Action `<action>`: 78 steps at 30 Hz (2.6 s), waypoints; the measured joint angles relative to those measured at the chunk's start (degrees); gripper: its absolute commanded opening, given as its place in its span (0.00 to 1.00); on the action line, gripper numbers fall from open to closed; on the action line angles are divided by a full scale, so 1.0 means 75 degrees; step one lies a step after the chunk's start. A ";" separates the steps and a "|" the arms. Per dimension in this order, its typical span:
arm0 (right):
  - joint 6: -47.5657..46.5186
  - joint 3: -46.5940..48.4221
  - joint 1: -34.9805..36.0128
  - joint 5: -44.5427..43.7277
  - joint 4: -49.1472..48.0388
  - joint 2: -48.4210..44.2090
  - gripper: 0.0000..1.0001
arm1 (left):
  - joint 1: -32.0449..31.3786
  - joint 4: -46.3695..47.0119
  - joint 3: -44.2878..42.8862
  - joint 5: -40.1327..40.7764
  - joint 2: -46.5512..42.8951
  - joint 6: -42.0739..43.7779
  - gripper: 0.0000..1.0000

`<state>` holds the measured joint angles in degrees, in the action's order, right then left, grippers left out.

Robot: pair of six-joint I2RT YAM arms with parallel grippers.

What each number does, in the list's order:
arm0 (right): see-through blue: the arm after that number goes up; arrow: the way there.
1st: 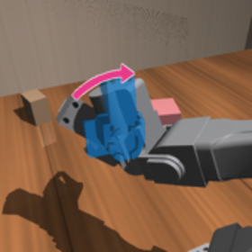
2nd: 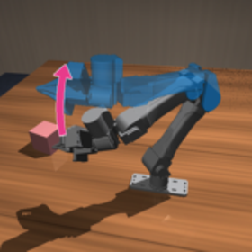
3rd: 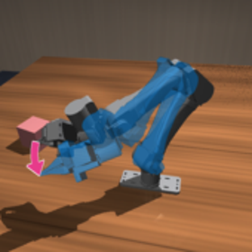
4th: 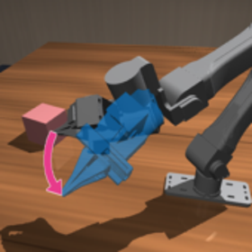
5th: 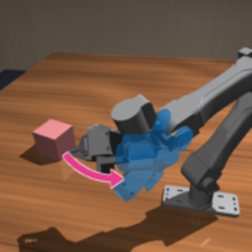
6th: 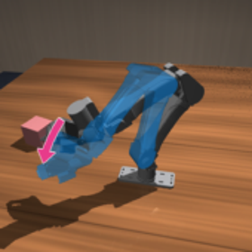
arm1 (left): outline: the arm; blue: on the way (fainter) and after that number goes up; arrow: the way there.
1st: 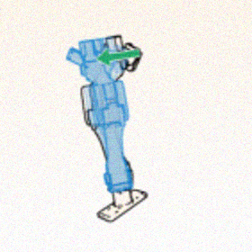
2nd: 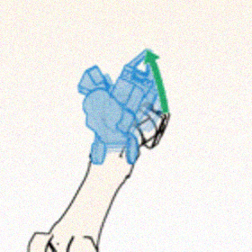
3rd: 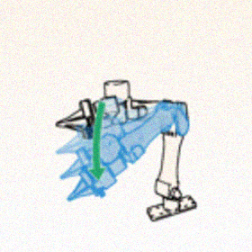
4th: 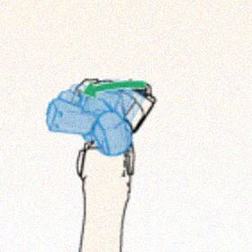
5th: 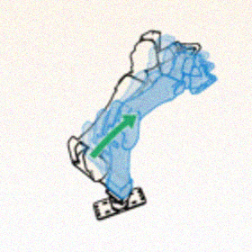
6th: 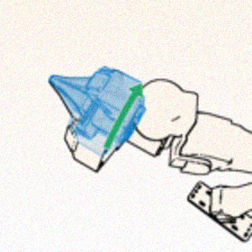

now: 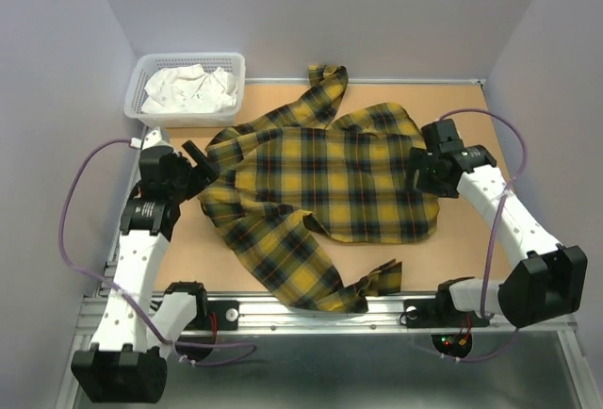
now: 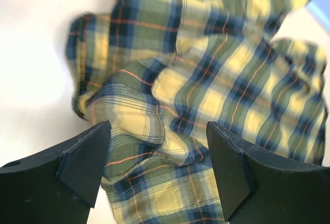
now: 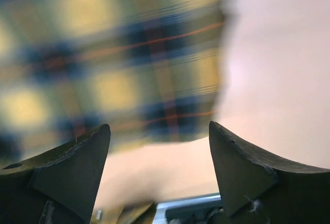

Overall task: Fold and stack the long sleeve shirts
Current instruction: Flatten the shirt out

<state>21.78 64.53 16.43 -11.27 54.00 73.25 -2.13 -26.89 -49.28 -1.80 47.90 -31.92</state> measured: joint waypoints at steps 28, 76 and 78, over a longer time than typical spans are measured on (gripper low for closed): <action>0.2189 -0.3229 -0.3596 0.0256 -0.1667 -0.0469 0.09 | -0.0428 0.2661 0.1530 -0.0804 0.3037 0.0737 0.65; -0.2142 0.0647 0.4619 0.1912 -0.4645 0.4564 0.71 | 0.0006 0.3086 -0.0233 -0.0009 0.5406 0.0833 0.76; -0.2183 0.0105 0.4622 0.1988 -0.4590 0.4150 0.71 | 0.0006 0.3165 -0.0216 -0.0015 0.5409 0.0790 0.76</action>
<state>5.41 65.32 51.09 3.64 19.57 104.38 -2.09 -3.16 -50.89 -1.91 88.47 -26.00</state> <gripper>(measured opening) 0.704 0.764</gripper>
